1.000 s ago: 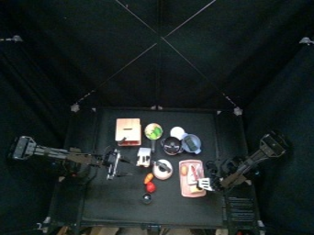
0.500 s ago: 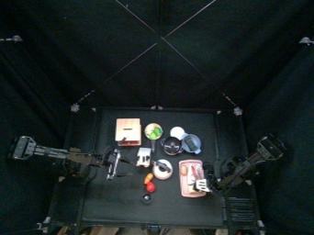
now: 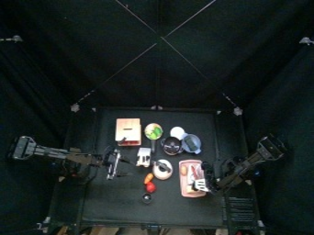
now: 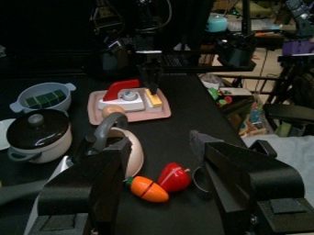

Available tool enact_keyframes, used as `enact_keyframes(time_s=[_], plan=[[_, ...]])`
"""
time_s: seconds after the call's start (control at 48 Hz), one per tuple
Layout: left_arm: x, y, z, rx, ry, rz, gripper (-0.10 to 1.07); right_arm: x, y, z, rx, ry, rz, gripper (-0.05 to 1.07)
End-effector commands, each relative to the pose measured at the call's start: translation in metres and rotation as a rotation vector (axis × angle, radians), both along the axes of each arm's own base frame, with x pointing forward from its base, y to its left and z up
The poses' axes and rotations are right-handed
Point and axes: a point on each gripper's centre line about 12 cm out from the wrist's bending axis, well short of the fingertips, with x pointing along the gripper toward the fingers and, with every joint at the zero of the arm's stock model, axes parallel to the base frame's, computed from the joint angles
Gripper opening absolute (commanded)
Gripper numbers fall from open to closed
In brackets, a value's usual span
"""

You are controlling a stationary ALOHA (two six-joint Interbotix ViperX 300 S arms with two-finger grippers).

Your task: Place egg sushi on plate

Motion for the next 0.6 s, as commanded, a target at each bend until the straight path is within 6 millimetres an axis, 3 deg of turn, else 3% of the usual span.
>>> enact_keyframes(time_s=[0.0, 0.583], plan=[[0.0019, 0.0005, 0.0052, 0.000, -0.017, 0.001, 0.90, 0.0033, 0.0019, 0.0117, 0.017, -0.031, -0.004, 0.93], [0.0021, 0.0006, 0.0047, -0.002, -0.013, 0.003, 0.90, 0.0019, 0.0011, 0.0116, -0.006, -0.023, 0.003, 0.93]])
